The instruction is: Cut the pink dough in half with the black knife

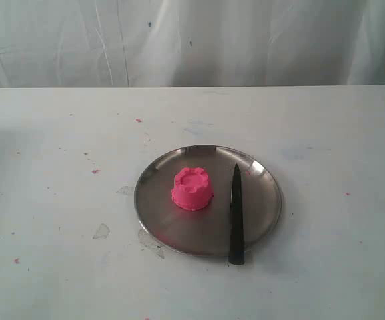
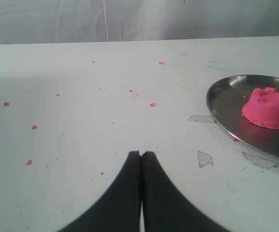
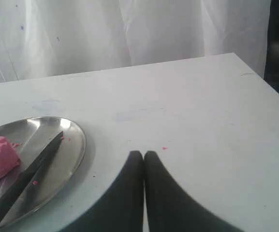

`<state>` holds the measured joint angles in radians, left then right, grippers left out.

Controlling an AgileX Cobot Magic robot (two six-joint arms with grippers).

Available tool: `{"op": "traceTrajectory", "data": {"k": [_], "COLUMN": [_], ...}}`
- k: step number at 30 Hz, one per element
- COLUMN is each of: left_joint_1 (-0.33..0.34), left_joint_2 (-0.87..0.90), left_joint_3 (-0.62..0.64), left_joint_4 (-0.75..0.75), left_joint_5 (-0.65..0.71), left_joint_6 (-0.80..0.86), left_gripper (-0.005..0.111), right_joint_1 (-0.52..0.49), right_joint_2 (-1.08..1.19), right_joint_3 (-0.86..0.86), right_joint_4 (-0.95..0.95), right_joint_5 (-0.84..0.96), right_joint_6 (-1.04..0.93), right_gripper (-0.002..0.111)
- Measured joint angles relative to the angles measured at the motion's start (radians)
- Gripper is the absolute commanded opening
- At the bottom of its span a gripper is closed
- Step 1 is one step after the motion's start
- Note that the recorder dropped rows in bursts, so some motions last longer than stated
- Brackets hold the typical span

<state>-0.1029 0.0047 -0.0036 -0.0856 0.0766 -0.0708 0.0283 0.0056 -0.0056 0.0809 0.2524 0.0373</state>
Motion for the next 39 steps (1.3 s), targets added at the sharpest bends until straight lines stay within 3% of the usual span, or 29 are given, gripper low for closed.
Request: {"op": "traceTrajectory", "data": {"k": [6, 21, 25, 31, 39], "left_joint_1": [0.000, 0.000, 0.000, 0.000, 0.000], "left_joint_2": [0.000, 0.000, 0.000, 0.000, 0.000], "left_joint_3": [0.000, 0.000, 0.000, 0.000, 0.000], "left_joint_4": [0.000, 0.000, 0.000, 0.000, 0.000], "left_joint_5": [0.000, 0.000, 0.000, 0.000, 0.000], "left_joint_6": [0.000, 0.000, 0.000, 0.000, 0.000], "left_gripper": [0.000, 0.000, 0.000, 0.000, 0.000], "right_joint_1": [0.000, 0.000, 0.000, 0.000, 0.000], "right_joint_2": [0.000, 0.000, 0.000, 0.000, -0.001], "right_joint_3": [0.002, 0.002, 0.002, -0.039, -0.223], "right_joint_4": [0.000, 0.015, 0.048, 0.059, 0.099], "right_joint_5": [-0.022, -0.412, -0.434, -0.202, 0.095], "right_joint_6": [0.000, 0.085, 0.306, 0.536, 0.394], "right_gripper": [0.000, 0.000, 0.000, 0.000, 0.000]}}
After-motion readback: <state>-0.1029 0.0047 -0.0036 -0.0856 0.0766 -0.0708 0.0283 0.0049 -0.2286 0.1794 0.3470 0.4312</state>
